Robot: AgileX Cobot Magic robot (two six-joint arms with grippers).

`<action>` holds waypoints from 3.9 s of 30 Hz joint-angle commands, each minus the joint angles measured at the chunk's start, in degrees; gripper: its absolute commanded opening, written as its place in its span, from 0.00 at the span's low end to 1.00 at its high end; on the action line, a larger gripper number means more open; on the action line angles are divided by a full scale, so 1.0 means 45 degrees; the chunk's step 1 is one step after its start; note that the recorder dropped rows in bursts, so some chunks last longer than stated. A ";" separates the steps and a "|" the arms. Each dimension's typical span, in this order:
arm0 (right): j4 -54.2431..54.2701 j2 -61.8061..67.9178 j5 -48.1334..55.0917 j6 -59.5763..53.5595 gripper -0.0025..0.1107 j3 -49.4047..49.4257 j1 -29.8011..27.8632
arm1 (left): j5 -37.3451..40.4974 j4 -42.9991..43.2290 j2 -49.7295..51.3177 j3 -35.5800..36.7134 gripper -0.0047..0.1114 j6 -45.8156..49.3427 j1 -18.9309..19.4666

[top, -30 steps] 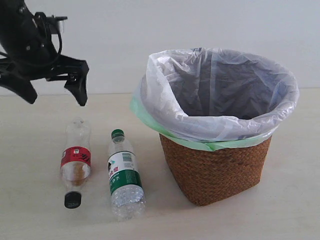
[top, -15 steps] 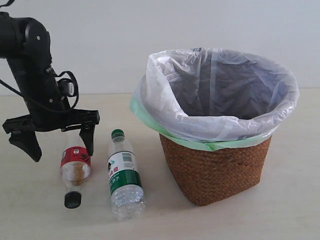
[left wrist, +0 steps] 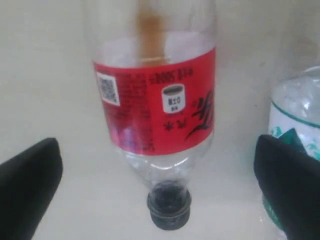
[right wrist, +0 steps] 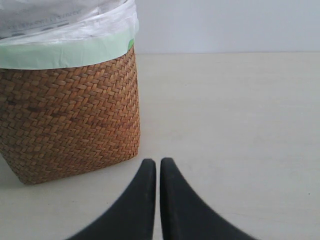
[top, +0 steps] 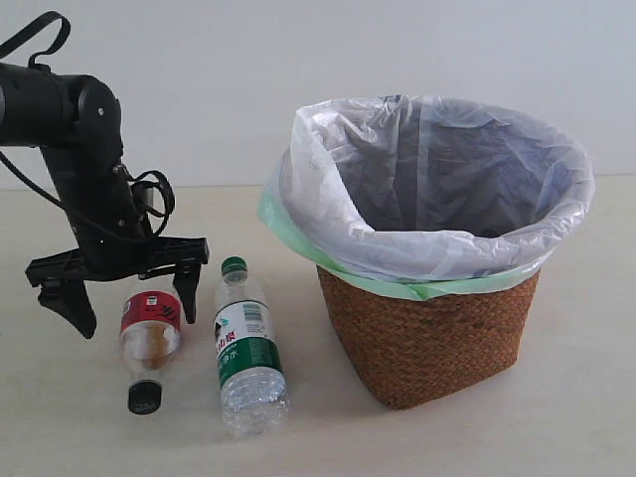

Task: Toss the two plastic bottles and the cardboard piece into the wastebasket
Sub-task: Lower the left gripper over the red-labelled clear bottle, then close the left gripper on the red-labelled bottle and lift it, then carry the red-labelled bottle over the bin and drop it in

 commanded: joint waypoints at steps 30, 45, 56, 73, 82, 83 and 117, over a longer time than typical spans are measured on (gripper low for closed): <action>-0.0064 -0.0057 -0.0081 -0.0052 0.02 -0.0012 -0.0066 | -0.1445 -0.0014 0.0608 0.0004 0.88 -0.0472 -0.0016; -0.0064 -0.0057 -0.0081 -0.0052 0.02 -0.0012 -0.0066 | -0.1666 0.0393 0.0883 0.0004 0.88 -0.0494 -0.0016; -0.0064 -0.0057 -0.0081 -0.0052 0.02 -0.0012 -0.0066 | -0.1651 0.0393 0.1072 0.0004 0.66 -0.0672 -0.0016; -0.0064 -0.0057 -0.0081 -0.0052 0.02 -0.0012 -0.0066 | -0.2223 0.0605 0.1608 0.0004 0.45 -0.0632 -0.0016; -0.0064 -0.0057 -0.0081 -0.0052 0.02 -0.0012 -0.0066 | -0.0646 0.3592 0.0674 0.0043 0.07 -0.0736 0.0010; -0.0064 -0.0057 -0.0081 -0.0052 0.02 -0.0012 -0.0066 | -0.0949 0.3619 0.0096 0.0123 0.07 -0.0736 0.0010; -0.0064 -0.0057 -0.0081 -0.0052 0.02 -0.0012 -0.0066 | -0.8548 0.6029 -0.8942 0.7563 0.07 -0.0364 0.4188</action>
